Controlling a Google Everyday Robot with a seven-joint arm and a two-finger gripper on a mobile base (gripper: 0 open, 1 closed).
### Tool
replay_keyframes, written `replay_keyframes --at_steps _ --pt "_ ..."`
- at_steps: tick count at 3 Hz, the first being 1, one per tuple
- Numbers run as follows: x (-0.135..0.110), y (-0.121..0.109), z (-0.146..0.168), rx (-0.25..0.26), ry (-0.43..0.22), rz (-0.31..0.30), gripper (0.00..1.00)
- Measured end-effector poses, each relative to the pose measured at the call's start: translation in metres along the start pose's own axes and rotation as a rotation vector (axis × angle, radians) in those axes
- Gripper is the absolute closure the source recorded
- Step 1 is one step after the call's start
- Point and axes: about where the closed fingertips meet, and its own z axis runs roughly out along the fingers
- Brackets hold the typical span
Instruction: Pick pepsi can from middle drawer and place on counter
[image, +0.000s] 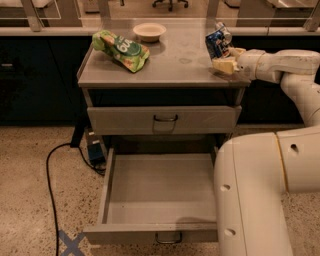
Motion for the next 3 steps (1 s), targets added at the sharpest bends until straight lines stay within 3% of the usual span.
replay_keyframes --at_steps 1,2,3 --pt "-0.0038 0.0097 0.0193 -0.052 -0.018 -0.043 1.00" --pt "-0.0025 0.0124 0.0229 -0.058 -0.019 -0.070 1.00" --pt "-0.0025 0.0125 0.0230 -0.058 -0.019 -0.071 0.82"
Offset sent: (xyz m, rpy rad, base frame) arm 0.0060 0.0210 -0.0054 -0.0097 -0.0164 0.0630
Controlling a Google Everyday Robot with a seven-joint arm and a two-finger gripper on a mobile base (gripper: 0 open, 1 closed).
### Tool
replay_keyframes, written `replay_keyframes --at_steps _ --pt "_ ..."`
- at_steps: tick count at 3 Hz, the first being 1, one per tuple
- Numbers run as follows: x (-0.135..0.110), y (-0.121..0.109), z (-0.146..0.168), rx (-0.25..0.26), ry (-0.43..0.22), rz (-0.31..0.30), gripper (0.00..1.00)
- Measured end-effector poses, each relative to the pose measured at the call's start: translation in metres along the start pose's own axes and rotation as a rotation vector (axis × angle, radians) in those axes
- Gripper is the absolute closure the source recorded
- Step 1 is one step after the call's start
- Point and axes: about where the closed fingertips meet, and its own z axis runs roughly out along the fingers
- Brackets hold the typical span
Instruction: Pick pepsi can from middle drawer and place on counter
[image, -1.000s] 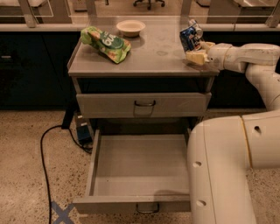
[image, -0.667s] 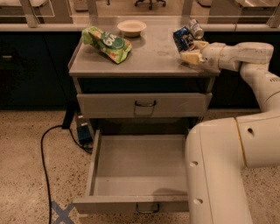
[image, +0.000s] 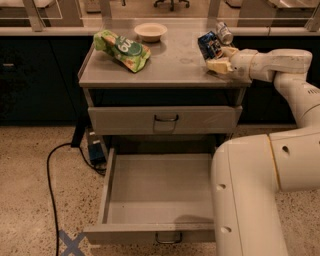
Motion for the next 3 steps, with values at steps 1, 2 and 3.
replay_keyframes --at_steps 1,2,3 --pt "0.0000 0.0000 0.0000 0.000 0.000 0.000 0.59" --pt "0.0000 0.0000 0.0000 0.000 0.000 0.000 0.36" --pt "0.0000 0.0000 0.0000 0.000 0.000 0.000 0.12"
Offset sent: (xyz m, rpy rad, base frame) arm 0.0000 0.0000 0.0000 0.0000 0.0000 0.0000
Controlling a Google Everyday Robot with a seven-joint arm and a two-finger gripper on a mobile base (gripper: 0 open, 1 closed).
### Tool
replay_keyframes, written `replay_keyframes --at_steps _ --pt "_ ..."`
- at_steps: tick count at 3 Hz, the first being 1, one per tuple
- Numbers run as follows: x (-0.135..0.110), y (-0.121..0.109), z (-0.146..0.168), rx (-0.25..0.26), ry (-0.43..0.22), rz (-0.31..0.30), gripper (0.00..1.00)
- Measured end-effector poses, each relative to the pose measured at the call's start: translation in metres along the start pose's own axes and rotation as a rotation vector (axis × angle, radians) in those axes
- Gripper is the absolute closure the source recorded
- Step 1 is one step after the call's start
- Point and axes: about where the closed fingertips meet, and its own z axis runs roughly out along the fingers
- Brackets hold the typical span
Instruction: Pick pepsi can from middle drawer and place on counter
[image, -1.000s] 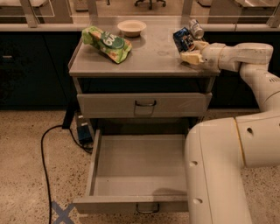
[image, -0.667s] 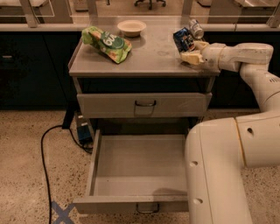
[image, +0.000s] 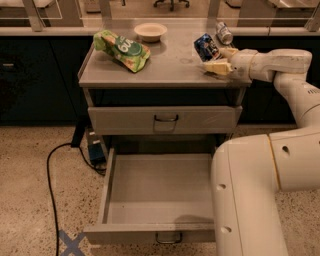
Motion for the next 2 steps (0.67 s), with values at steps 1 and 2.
replay_keyframes --at_steps 1,2 --pt "0.0000 0.0000 0.0000 0.000 0.000 0.000 0.00" --pt "0.0000 0.0000 0.0000 0.000 0.000 0.000 0.00"
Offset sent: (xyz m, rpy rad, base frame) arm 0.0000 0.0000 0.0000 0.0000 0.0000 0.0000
